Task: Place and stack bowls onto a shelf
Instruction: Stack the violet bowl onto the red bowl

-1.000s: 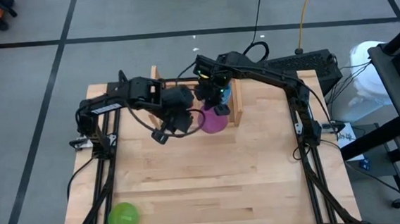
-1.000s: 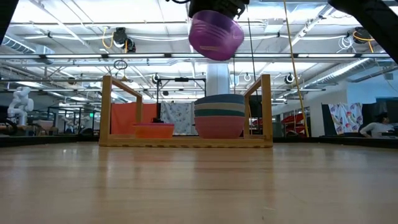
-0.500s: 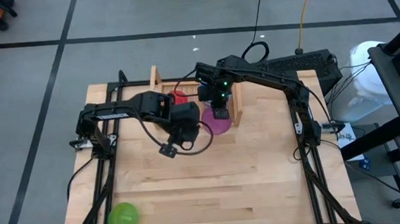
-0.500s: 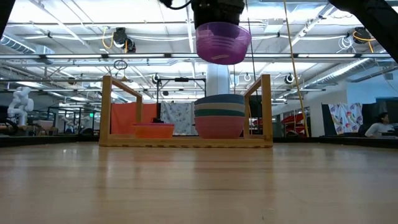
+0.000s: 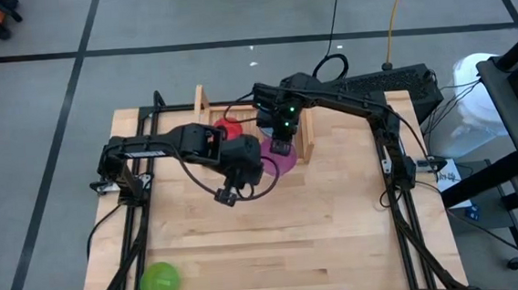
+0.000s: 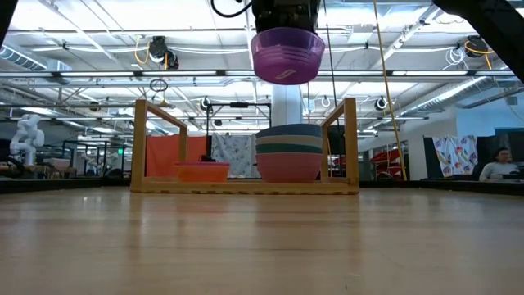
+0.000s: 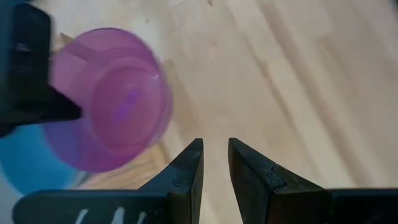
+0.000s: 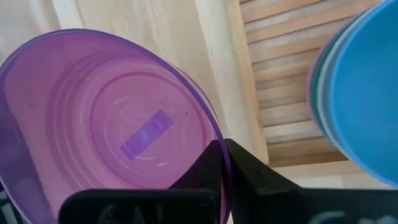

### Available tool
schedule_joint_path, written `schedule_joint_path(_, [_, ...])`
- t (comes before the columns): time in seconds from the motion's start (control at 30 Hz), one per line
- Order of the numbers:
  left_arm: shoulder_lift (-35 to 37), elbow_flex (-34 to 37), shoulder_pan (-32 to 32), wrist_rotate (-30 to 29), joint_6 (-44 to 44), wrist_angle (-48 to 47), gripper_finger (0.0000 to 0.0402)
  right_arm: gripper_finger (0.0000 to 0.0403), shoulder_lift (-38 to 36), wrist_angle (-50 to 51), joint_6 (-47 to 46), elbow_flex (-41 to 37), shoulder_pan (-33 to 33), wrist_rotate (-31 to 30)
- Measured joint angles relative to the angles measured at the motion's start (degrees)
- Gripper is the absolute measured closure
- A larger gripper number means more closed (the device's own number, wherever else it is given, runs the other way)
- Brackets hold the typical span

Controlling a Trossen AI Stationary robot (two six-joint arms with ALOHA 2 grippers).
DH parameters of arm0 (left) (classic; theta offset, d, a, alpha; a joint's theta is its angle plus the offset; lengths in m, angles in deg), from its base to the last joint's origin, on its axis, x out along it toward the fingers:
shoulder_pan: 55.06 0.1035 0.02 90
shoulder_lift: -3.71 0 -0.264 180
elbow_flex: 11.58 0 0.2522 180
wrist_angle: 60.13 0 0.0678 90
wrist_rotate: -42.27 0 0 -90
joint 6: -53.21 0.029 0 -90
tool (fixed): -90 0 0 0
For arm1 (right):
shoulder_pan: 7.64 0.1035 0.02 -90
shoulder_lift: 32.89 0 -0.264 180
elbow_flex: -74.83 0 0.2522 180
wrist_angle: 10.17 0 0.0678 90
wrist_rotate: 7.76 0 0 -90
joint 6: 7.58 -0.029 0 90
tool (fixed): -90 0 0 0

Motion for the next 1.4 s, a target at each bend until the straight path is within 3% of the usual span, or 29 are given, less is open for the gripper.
schedule_joint_path(0.3, [0.0, 0.0, 0.2, -1.1, 7.8, -4.7, 0.032, 0.0403, 0.0, 2.7, 2.5, 0.0, 1.9, 0.2])
schedule_joint_path(0.47, [0.0, 0.0, 0.0, -5.3, 11.7, -4.0, 0.032, 0.0403, 0.0, 2.7, 2.2, 0.0, 2.5, 1.8])
schedule_joint_path(0.93, [0.0, 0.0, 0.1, -7.5, -21.5, -4.5, 0.032, 0.0403, 0.0, 2.7, -3.0, 0.0, 2.6, -0.2])
schedule_joint_path(1.23, [-0.3, 0.0, 0.4, -8.4, -22.2, -4.0, 0.032, 0.0403, 0.0, 2.7, -2.5, 0.0, 2.6, -0.2])
schedule_joint_path(1.4, [-2.5, 0.2, 0.5, -8.5, -13.1, -3.6, 0.032, 0.0403, 0.0, 2.7, -2.1, 0.0, 2.6, -0.2])
